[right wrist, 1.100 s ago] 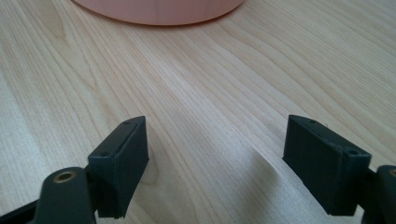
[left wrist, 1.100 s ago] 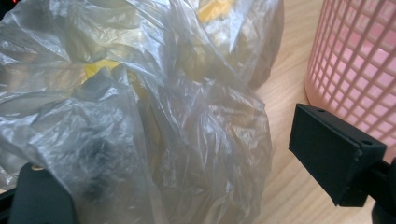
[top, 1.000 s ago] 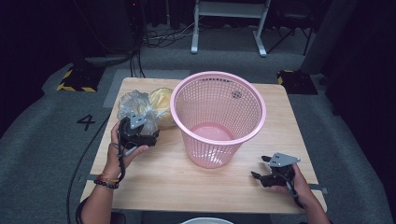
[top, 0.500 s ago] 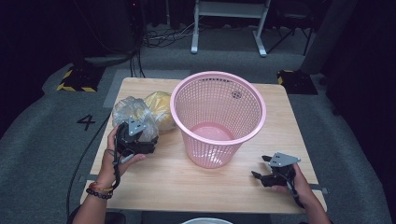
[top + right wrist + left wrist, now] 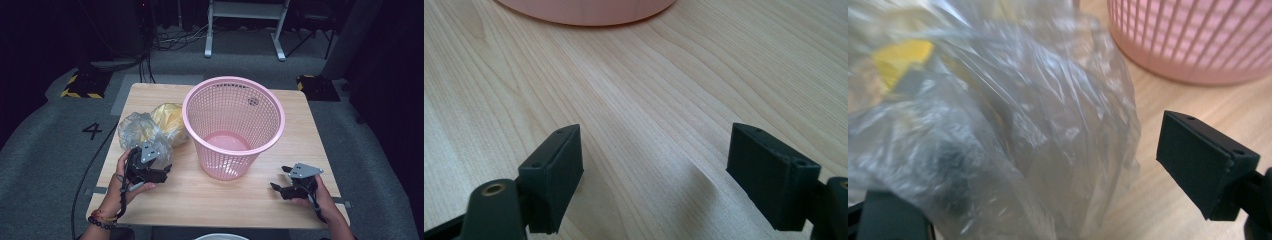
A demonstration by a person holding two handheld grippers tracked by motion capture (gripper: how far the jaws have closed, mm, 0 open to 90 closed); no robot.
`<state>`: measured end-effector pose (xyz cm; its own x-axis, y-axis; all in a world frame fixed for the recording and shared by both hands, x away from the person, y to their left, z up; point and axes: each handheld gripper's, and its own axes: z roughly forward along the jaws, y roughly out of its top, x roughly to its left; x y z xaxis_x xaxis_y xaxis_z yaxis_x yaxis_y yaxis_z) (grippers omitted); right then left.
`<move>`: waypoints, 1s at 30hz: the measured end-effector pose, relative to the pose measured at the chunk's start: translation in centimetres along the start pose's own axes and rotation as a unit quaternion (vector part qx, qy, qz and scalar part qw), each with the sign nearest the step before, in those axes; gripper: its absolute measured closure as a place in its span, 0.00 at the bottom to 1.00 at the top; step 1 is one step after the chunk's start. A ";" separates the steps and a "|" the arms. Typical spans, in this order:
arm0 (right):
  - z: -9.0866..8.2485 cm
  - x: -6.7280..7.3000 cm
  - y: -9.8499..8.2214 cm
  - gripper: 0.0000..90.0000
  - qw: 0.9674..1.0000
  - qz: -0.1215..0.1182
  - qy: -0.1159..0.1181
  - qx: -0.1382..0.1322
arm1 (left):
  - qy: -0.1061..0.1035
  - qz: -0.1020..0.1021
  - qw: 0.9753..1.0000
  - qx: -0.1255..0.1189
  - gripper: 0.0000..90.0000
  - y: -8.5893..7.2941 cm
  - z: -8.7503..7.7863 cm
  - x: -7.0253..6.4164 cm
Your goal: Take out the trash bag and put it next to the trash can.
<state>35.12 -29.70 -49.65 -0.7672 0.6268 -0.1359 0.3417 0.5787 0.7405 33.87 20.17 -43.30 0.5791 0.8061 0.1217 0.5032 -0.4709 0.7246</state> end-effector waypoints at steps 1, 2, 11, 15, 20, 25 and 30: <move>0.0 0.0 0.0 0.25 1.000 0.000 -0.001 0.001 | -0.002 0.000 1.000 0.002 0.18 -0.2 0.1 0.0; 0.0 0.0 0.0 0.25 1.000 0.000 -0.001 0.001 | -0.006 0.000 1.000 0.006 0.18 -0.6 0.1 -0.1; -0.1 -0.1 -0.1 0.25 1.000 0.002 -0.001 0.004 | -0.035 -0.006 0.999 0.018 0.18 -2.7 0.8 -0.4; -0.1 -0.1 -0.2 0.24 1.000 0.002 0.001 0.004 | -0.042 -0.012 0.999 0.027 0.18 -3.6 1.3 -0.4; 0.0 -0.1 -0.3 0.24 1.000 0.006 0.005 0.006 | -0.052 -0.017 0.998 0.041 0.18 -4.8 1.9 -0.4; -0.1 -0.2 -0.5 0.24 1.000 0.013 0.012 0.005 | -0.058 -0.020 0.997 0.047 0.18 -5.7 2.3 -0.3; -0.2 -0.4 -0.8 0.23 1.000 0.023 0.018 0.003 | -0.066 -0.025 0.997 0.042 0.17 -6.6 2.6 0.1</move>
<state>35.00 -30.50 -50.02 -0.7698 0.6336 -0.0768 0.3811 0.5529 0.7410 32.33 22.43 -49.83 0.6293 0.7772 -0.0074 0.5816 -0.4645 0.6679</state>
